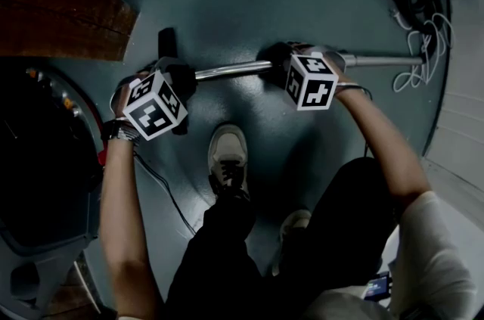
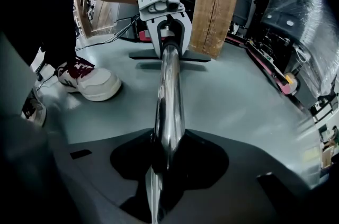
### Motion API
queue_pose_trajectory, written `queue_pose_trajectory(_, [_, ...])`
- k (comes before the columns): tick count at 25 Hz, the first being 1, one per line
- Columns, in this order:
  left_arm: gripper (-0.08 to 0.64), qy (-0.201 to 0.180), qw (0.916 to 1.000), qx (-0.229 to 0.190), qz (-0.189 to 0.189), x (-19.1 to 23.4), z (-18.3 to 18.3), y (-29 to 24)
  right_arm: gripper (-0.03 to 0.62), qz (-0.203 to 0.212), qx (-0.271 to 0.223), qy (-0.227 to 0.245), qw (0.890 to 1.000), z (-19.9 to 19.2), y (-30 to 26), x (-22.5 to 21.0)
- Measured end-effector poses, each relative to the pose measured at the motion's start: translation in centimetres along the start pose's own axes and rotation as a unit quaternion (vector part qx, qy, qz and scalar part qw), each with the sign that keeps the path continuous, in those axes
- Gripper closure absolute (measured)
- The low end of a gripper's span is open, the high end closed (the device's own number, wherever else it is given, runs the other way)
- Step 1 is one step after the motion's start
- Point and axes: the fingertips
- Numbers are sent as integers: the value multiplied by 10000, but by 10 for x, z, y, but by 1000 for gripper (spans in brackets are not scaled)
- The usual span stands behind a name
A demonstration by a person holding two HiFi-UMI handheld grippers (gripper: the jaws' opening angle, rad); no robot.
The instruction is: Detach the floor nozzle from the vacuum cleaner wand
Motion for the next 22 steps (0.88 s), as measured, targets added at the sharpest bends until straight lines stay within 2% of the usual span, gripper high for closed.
queue_pose_trajectory(7, [370, -447, 9976, -21, 534, 2, 4, 9, 446, -25, -4, 10, 10000, 2, 5, 1])
queue_pose_trajectory(15, [377, -859, 9901, 18, 1110, 7, 5, 11, 448, 139, -84, -100, 9998, -2, 3, 1])
queue_pose_trajectory(17, [377, -798, 9909, -41, 1081, 6, 5, 11, 448, 170, -122, -117, 9997, -4, 3, 3])
queue_pose_trajectory(22, [377, -541, 9956, -183, 736, 3, 4, 12, 448, 107, -219, 4, 9997, 3, 6, 2])
Point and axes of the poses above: the fingertips, and each gripper's own axes: y backward along the fingers, x to its left, z out of its top, and after that the axes turned 8 degrees about -y, right-handed
